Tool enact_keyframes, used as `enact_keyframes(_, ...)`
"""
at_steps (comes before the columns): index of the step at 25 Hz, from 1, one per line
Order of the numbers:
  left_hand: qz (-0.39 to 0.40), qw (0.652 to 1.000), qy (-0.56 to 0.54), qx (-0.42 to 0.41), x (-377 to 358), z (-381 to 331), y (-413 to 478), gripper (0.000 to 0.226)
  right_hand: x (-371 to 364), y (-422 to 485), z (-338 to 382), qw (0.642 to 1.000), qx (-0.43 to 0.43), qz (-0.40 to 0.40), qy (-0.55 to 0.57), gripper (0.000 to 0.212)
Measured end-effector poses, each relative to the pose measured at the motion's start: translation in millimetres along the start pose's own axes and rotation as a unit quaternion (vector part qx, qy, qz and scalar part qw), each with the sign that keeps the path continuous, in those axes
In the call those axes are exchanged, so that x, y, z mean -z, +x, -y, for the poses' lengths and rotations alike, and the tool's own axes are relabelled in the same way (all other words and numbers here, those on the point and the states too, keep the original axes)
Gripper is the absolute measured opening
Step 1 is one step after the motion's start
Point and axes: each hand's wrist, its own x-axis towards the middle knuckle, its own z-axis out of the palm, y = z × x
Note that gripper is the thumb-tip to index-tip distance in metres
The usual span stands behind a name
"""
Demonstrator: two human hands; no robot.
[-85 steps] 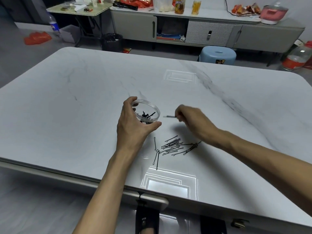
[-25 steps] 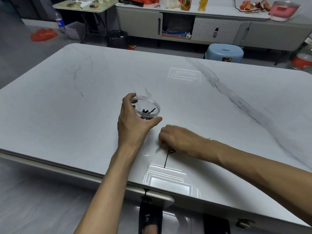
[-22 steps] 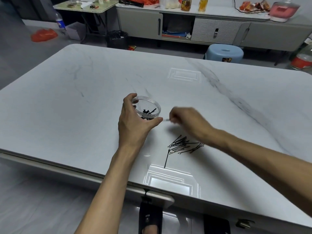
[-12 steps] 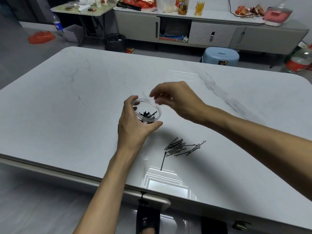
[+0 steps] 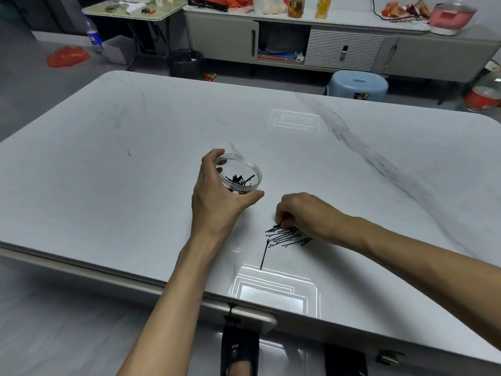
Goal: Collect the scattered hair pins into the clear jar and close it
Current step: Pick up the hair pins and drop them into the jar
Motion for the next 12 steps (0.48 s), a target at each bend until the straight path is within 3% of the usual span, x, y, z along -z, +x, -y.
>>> enact_keyframes(4,0.002,1.0,-0.002,0.001,-0.7,-0.8,-0.1,0.093,-0.6,-3.8,4.3,0.995,0.036,0.017,-0.096,0.023)
enact_keyframes(7,0.002,1.0,-0.004,0.001,0.1,-0.4,-0.2,0.093,2.6,-7.6,4.6,0.995,0.032,0.0,-0.097,0.023)
enact_keyframes(9,0.002,1.0,-0.005,-0.002,0.7,-0.1,-0.3,0.093,10.8,-7.4,4.8,0.997,0.011,-0.062,-0.047,0.013)
enact_keyframes(12,0.004,1.0,0.0,-0.006,0.9,-0.2,-0.8,0.093,37.8,1.4,6.4,0.974,-0.023,-0.219,0.054,0.009)
